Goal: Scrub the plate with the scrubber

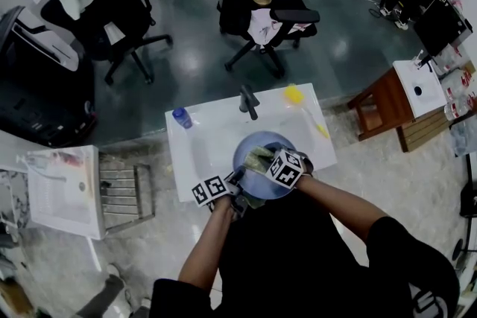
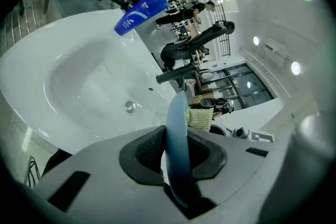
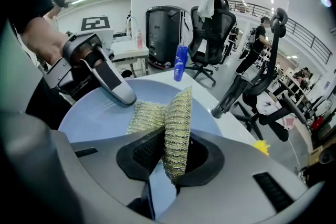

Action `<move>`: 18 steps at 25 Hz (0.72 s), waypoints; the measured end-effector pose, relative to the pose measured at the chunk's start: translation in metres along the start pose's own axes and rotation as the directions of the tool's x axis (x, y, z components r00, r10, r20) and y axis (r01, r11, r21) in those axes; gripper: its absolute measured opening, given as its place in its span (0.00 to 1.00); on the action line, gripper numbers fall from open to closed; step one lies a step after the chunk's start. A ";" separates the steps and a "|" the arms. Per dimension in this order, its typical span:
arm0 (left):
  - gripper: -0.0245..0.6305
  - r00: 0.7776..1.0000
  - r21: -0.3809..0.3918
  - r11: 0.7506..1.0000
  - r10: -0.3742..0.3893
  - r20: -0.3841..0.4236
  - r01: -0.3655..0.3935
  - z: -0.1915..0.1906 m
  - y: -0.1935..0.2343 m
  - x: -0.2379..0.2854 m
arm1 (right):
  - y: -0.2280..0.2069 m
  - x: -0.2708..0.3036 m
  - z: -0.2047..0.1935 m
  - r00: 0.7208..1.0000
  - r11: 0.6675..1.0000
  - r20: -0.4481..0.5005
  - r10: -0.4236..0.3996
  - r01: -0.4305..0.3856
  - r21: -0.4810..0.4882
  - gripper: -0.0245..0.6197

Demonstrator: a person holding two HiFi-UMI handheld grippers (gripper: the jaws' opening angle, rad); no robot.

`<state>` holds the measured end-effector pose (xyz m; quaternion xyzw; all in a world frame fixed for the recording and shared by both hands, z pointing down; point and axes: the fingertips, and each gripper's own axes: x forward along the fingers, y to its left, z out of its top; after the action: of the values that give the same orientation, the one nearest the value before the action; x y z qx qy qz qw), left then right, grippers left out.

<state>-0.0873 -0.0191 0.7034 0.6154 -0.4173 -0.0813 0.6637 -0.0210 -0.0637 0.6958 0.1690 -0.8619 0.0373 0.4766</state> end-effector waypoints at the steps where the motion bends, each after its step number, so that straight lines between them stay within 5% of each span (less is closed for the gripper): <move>1: 0.13 1.000 -0.001 1.000 -0.002 -0.001 0.002 -0.001 -0.001 0.000 | -0.002 0.001 0.000 1.000 1.000 0.000 -0.005 0.005 -0.001 0.14; 18: 0.14 0.999 -0.057 0.998 -0.039 0.024 0.040 -0.004 -0.008 -0.004 | -0.050 -0.004 -0.011 0.996 0.994 -0.028 -0.090 0.091 0.064 0.14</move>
<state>-0.0842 -0.0152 0.6946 0.6031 -0.4102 -0.1134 0.6746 0.0057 -0.1072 0.6937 0.2229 -0.8456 0.0458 0.4829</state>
